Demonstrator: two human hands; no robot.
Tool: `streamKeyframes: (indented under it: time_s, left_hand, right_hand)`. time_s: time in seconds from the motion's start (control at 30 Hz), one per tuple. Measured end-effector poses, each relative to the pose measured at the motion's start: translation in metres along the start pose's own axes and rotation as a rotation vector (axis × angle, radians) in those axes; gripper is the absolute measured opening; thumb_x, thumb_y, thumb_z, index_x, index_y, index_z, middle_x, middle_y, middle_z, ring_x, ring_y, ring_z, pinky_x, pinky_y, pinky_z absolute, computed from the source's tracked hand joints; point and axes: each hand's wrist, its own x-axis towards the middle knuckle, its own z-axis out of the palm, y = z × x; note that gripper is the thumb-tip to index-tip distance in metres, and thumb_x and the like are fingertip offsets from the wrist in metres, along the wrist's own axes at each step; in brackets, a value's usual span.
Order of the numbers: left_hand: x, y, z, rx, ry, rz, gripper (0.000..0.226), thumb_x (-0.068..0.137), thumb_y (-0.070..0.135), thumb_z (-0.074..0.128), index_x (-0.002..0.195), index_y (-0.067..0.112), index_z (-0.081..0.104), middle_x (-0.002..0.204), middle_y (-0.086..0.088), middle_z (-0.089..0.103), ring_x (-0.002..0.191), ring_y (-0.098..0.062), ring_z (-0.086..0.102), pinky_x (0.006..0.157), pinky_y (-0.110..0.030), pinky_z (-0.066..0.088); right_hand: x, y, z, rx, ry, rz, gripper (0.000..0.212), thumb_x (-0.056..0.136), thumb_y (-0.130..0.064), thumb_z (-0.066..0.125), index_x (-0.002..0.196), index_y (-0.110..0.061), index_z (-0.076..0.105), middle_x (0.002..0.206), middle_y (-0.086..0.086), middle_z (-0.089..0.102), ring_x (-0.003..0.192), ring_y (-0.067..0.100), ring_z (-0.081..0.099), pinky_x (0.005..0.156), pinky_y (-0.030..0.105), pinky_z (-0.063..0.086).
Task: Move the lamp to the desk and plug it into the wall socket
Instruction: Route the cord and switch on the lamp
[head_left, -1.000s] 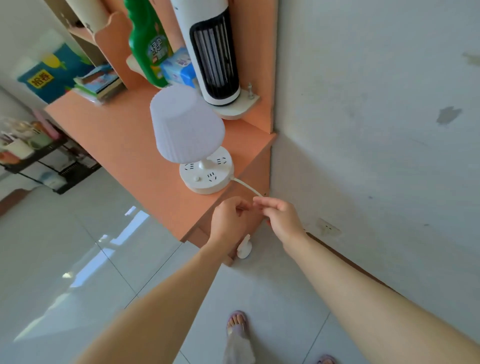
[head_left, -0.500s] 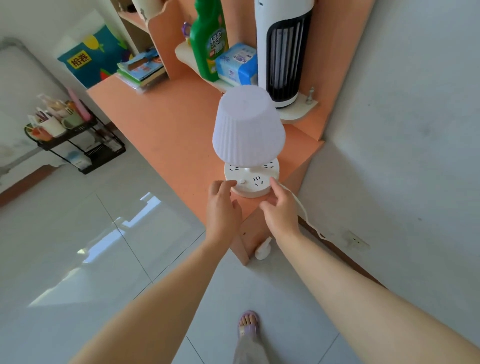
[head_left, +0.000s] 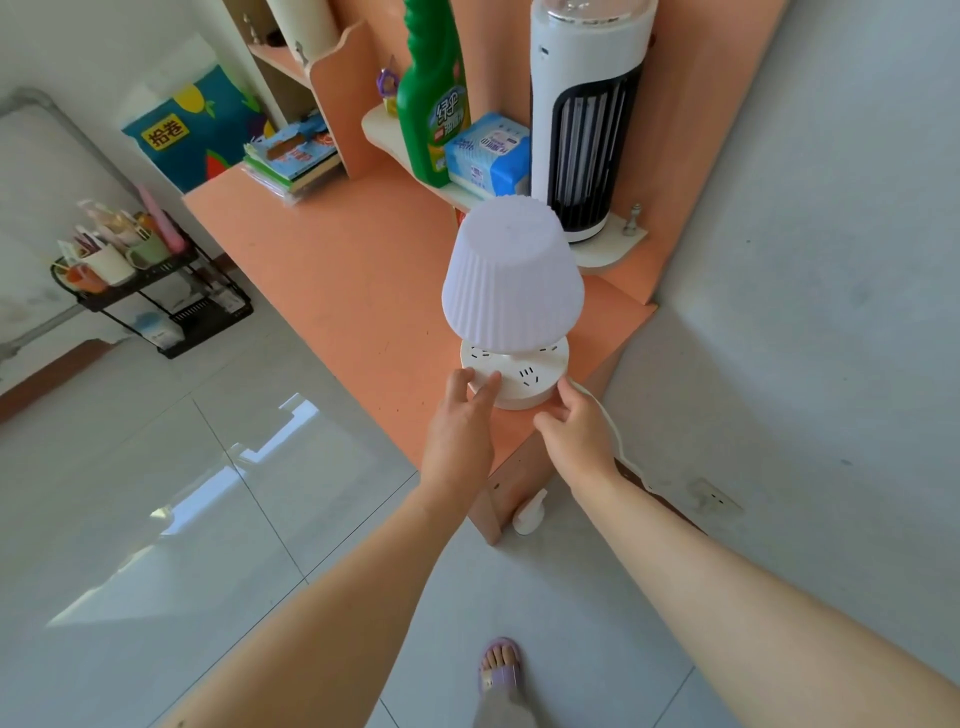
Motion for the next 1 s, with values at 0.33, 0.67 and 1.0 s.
streamKeyframes:
  time_s: [0.33,0.67,1.0]
  left_hand:
    - [0.0057,0.0065,-0.0073,0.095,-0.110,-0.007,0.067,0.079,-0.011,0.041,0.139,0.017,0.038,0.141,-0.012,0.035,0.087,-0.034,0.058,0.064,-0.036,0.046]
    - [0.0081,0.0041,-0.0058,-0.006,-0.129,-0.015,0.072,0.081,-0.015,0.041,0.144,0.018,0.034,0.153,-0.011,0.027,0.113,-0.035,0.056,0.085,-0.044,0.053]
    - [0.0095,0.0048,-0.0046,-0.105,-0.101,-0.074,0.070,0.080,-0.016,0.036,0.139,0.022,0.042,0.153,-0.004,0.029,0.123,-0.028,0.051,0.090,-0.033,0.046]
  right_hand:
    - [0.0028,-0.0022,-0.0062,-0.043,-0.039,0.028,0.071,0.080,-0.013,0.052,0.146,-0.027,0.029,0.136,-0.004,0.054,0.103,0.008,0.054,0.078,0.019,0.035]
    - [0.0057,-0.0002,-0.0064,-0.088,-0.036,0.038,0.074,0.083,-0.012,0.052,0.149,-0.025,0.022,0.145,-0.003,0.046,0.123,0.012,0.051,0.083,0.021,0.035]
    - [0.0054,-0.0041,-0.0082,-0.055,-0.043,0.065,0.074,0.083,-0.012,0.050,0.149,-0.028,0.022,0.150,-0.006,0.038,0.091,0.004,0.050,0.057,0.007,0.030]
